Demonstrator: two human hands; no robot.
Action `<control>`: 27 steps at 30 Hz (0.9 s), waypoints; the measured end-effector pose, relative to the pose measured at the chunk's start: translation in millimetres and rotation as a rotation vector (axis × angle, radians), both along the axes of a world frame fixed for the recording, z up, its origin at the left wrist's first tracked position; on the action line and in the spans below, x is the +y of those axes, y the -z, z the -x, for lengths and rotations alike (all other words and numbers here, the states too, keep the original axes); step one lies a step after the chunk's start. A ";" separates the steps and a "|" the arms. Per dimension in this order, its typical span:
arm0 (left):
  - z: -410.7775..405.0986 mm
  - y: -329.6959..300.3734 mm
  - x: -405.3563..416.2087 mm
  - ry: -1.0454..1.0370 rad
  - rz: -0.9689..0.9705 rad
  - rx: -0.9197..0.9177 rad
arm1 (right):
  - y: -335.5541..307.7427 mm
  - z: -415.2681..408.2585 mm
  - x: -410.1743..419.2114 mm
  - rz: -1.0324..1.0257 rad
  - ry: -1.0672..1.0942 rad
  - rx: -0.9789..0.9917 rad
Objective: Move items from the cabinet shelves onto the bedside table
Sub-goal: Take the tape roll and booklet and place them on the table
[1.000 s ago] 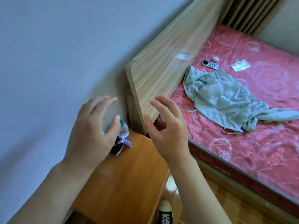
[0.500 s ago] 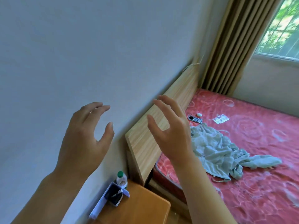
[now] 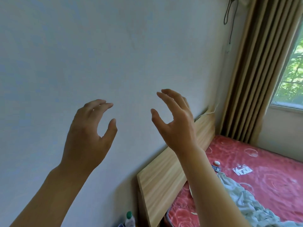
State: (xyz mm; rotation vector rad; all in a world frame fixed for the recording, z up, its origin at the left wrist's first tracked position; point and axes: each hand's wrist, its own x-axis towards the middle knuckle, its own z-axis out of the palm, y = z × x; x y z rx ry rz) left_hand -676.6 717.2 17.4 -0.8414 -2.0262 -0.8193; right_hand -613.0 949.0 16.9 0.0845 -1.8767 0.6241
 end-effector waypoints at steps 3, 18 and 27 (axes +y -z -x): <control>-18.4 -22.9 -4.6 -0.026 -0.013 0.050 | -26.3 -11.9 -1.9 -0.025 -0.020 0.028; -78.0 -114.7 -47.3 0.119 -0.126 0.294 | -128.9 -122.7 -49.6 -0.182 0.184 0.112; -119.3 -135.6 -104.0 0.309 -0.151 0.287 | -155.7 -209.9 -131.1 -0.262 0.390 0.108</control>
